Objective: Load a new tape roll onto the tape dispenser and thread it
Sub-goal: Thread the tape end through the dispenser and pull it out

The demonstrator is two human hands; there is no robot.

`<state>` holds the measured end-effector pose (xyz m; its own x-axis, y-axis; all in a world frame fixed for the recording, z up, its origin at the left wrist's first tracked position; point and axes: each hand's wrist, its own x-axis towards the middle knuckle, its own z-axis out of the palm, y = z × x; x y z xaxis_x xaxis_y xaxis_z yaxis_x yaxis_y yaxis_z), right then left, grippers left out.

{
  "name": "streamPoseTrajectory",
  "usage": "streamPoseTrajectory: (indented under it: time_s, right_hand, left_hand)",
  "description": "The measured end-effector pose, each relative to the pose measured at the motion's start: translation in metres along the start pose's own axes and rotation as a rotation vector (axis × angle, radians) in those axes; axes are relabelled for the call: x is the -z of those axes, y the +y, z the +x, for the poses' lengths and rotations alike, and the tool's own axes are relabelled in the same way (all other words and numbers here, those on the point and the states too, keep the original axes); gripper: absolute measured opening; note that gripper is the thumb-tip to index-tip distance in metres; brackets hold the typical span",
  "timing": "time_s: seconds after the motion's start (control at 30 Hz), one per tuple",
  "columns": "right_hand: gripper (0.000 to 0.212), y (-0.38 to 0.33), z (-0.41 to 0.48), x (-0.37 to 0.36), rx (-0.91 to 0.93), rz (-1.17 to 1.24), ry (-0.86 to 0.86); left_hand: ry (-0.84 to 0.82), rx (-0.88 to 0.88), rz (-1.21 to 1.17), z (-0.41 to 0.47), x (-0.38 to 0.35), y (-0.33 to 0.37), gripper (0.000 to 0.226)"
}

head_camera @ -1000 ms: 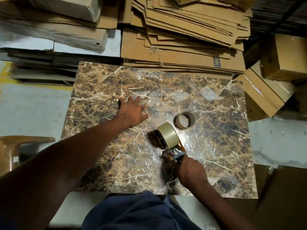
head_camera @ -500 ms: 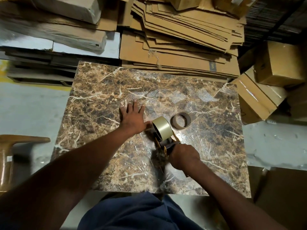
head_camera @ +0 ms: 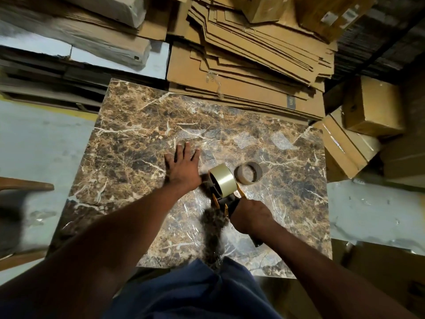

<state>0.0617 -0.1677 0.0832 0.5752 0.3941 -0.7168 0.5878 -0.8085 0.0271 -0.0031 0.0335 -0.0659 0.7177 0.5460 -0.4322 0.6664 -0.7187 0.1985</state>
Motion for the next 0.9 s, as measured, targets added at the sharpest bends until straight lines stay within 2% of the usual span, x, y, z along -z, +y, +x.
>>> streamPoseTrajectory:
  time_s: [0.37, 0.6, 0.73, 0.9]
  right_hand:
    - [0.036, 0.032, -0.04, -0.03, -0.052, -0.12, -0.085]
    - [0.029, 0.047, -0.051, -0.054, -0.049, -0.111, -0.063]
    - [0.024, 0.06, -0.063, -0.074, -0.067, -0.029, -0.056]
    - [0.024, 0.073, -0.069, -0.104, -0.053, -0.012, -0.108]
  left_hand:
    - [0.024, 0.001, -0.023, 0.0, -0.002, 0.0, 0.112]
    - [0.023, -0.008, -0.023, 0.001, -0.001, -0.001, 0.112]
    - [0.034, -0.011, -0.027, 0.001, -0.003, -0.002, 0.112]
    - [0.024, -0.005, -0.044, 0.0, -0.002, 0.0, 0.112]
